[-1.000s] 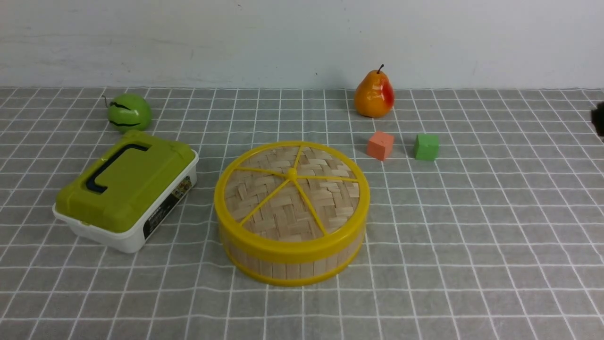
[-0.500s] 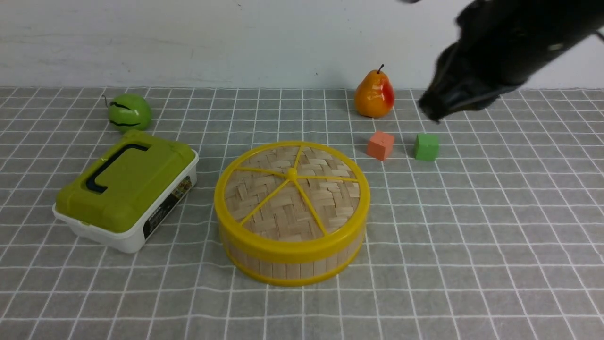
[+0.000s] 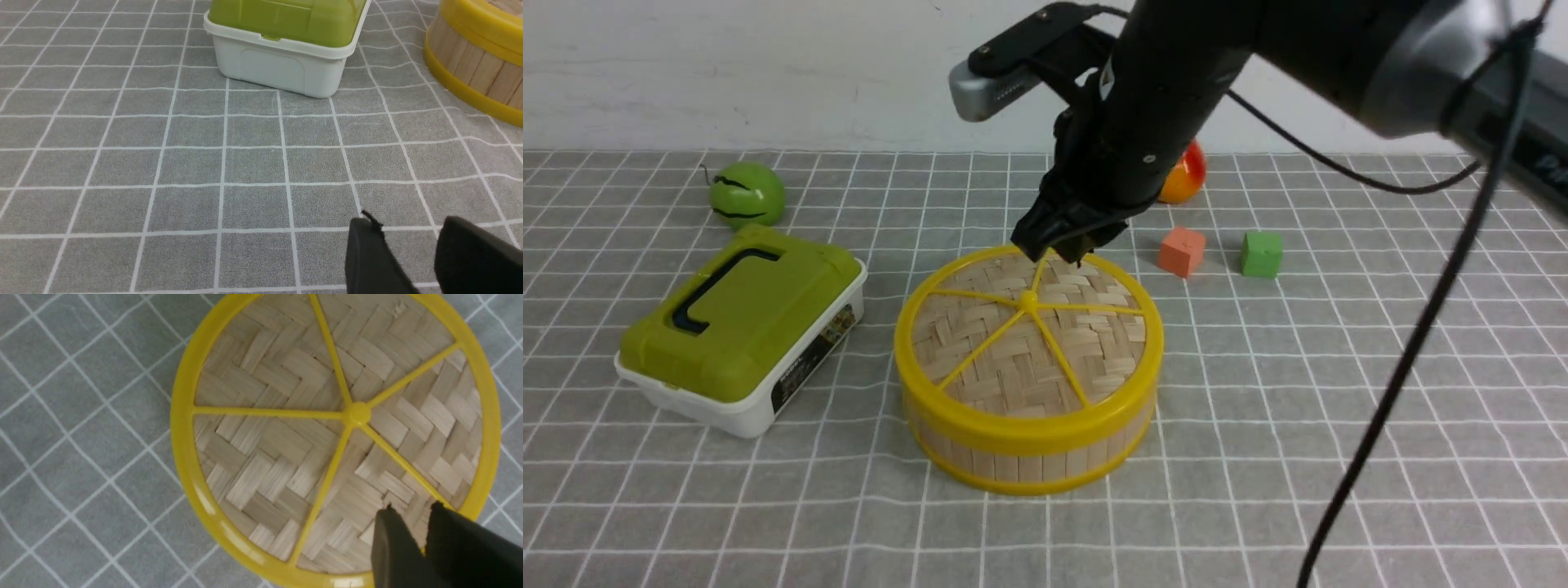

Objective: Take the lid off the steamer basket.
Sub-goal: Use the right arm to lift the lid of the steamer

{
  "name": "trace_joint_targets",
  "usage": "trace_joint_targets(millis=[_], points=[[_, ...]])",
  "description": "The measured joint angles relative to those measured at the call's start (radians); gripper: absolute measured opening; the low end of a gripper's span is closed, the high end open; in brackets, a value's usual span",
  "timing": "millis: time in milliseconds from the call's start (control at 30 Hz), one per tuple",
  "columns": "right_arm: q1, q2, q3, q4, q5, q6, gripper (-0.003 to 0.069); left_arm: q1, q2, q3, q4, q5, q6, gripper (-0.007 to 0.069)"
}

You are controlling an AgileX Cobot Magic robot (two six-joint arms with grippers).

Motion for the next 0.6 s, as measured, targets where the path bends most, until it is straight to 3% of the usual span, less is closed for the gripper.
trace_joint_targets(millis=[200,300,467,600], points=[[0.0,0.095,-0.028,0.0,-0.088,0.047,0.0379,0.0,0.0,0.0,0.0,0.0,0.0,0.0239],[0.0,0.127,-0.029,0.0,-0.152,0.063,0.0459,0.0,0.0,0.0,0.0,0.0,0.0,0.0239],[0.0,0.174,-0.031,-0.004,-0.206,0.089,0.0463,0.0,0.0,0.0,0.0,-0.001,0.0,0.0239],[0.0,0.212,-0.031,-0.028,-0.211,0.123,0.0394,0.0,0.0,0.0,0.0,-0.001,0.0,0.0239]])
